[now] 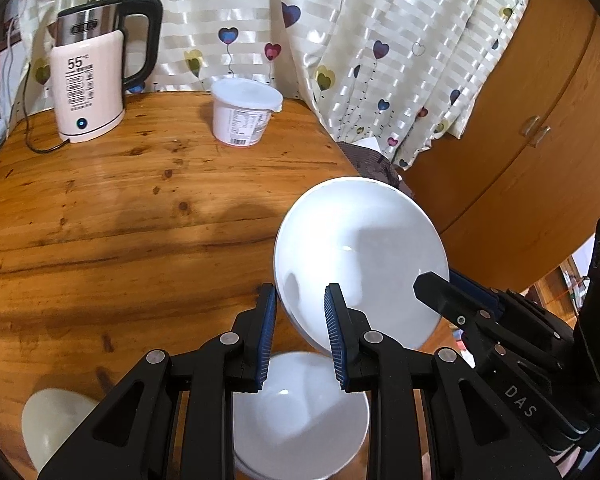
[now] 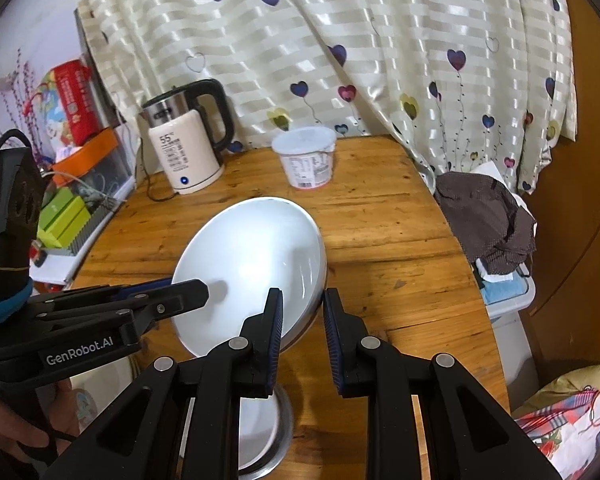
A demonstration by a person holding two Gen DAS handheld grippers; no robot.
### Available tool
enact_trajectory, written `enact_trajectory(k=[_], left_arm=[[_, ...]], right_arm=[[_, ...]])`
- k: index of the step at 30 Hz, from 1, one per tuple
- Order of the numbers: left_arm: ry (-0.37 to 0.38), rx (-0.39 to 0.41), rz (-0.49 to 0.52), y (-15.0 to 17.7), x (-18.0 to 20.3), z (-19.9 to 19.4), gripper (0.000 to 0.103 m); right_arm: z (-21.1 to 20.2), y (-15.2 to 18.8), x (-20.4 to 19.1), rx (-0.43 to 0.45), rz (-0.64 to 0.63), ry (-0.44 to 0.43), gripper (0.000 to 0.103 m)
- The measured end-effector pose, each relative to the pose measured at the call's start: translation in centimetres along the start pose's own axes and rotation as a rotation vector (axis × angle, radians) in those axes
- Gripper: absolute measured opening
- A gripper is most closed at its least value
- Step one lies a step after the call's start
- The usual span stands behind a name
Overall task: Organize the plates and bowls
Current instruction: 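Lift the blue-rim bowl and lower it onto the nested bowls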
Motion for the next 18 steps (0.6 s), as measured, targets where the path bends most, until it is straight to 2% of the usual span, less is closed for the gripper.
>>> enact_trajectory(k=[18], left_arm=[[-0.03,0.027,-0.034,3.0,-1.0,-3.3,0.025]], right_arm=[[-2.1,1.9,-3.0,0.002,-0.035,-0.039,0.02]])
Point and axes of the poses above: each gripper's, at about its wrist camera, not at the fingertips, and z roughly the way its jaws point, x to its right, y to its underside, the point moved 1 cm from there along z, roughly the way its jaws point, and after that the axes turned 2 degrees about x, right-handed, at the moved point
